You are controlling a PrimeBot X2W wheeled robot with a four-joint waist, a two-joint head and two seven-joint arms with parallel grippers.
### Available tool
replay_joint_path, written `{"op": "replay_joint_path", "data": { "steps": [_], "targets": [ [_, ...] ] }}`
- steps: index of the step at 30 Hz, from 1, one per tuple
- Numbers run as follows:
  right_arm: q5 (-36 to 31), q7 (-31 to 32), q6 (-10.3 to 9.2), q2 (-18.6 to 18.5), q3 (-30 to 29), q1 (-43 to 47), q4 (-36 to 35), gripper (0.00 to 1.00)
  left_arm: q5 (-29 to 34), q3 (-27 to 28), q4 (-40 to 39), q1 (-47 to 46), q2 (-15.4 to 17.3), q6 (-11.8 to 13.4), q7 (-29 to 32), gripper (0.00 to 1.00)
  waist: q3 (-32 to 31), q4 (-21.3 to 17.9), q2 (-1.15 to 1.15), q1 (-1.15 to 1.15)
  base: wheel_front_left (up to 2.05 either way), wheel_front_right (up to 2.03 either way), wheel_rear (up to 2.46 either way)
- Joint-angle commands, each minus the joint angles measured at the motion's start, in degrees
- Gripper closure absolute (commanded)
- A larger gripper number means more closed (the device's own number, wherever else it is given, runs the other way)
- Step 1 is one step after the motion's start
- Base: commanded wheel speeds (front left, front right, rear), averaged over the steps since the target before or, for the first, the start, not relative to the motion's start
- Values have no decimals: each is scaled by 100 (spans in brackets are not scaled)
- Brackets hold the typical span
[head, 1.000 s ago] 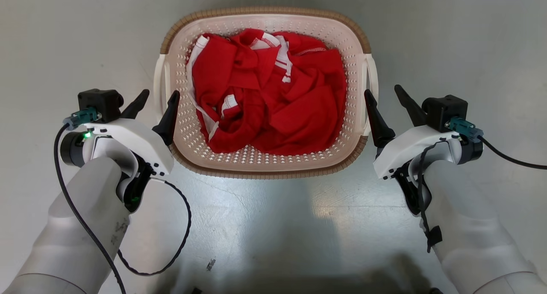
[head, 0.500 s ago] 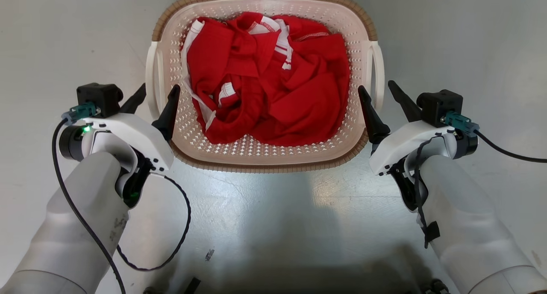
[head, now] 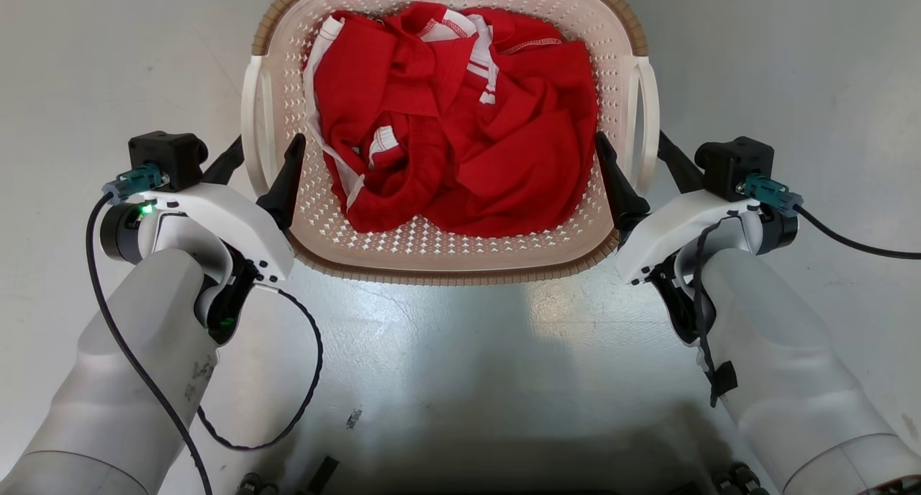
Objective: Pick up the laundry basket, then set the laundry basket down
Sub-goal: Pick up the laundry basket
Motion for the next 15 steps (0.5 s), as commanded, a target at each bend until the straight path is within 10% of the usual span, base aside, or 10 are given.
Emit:
{"op": "replay_joint_path", "data": {
  "steps": [1, 15],
  "targets": [
    [46, -54, 41, 106, 132, 185, -14, 0, -71, 130, -48, 5, 247, -14, -35, 0, 26, -2, 0, 0, 0, 0, 0],
    [206, -54, 41, 106, 263, 139, -16, 0, -65, 142, -92, -2, 265, -14, -35, 0, 124, -12, 0, 0, 0, 0, 0]
  ]
}}
